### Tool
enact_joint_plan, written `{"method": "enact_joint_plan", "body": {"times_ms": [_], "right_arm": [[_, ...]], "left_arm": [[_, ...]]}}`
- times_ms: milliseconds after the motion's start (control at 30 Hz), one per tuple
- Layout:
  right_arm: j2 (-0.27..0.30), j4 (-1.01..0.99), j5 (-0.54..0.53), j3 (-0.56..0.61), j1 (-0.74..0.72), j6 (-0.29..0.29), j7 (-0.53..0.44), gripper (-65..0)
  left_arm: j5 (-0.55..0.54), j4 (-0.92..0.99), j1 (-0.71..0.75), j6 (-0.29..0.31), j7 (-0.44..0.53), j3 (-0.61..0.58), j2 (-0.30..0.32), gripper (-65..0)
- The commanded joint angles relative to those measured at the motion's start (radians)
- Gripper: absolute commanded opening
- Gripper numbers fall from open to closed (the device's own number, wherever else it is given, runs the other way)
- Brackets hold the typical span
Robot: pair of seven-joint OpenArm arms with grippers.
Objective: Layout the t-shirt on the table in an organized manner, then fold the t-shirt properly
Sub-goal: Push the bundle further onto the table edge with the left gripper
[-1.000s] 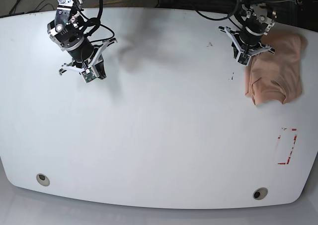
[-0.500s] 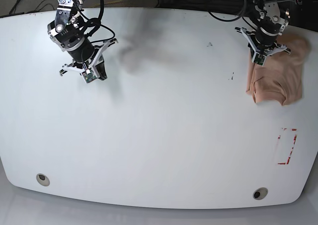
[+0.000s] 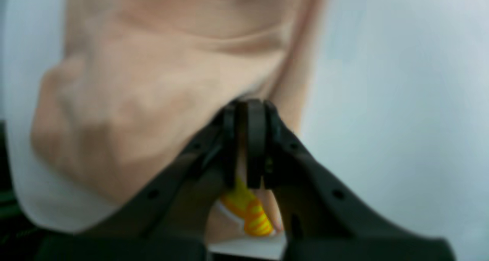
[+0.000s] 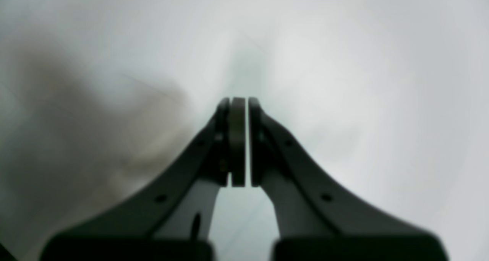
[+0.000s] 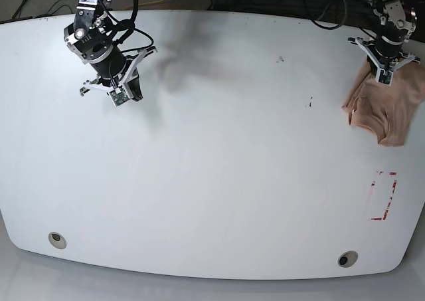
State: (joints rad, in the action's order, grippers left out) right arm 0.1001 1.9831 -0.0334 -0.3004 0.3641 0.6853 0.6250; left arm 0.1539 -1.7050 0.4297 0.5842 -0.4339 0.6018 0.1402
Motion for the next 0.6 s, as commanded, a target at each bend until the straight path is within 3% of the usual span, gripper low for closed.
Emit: {"method": "enact_joint_plan", "body": {"times_ms": [0, 167, 567], "right_arm": [[0.008, 0.025, -0.020, -0.004, 0.005, 0.003, -0.024, -63.7], [0.008, 0.025, -0.020, -0.004, 0.008, 0.003, -0.026, -63.7], [0.008, 0.025, -0.020, -0.003, 0.006, 0.003, -0.026, -63.7]], "left_arm": [[-0.033, -0.022, 0.001, -0.002, 0.014, -0.003, 0.009, -62.5], [-0.037, -0.063, -0.001, -0.002, 0.013, -0.021, -0.017, -62.5], [-0.030, -0.079, -0.056, -0.007, 0.011, -0.227, -0.043, -62.5]]}}
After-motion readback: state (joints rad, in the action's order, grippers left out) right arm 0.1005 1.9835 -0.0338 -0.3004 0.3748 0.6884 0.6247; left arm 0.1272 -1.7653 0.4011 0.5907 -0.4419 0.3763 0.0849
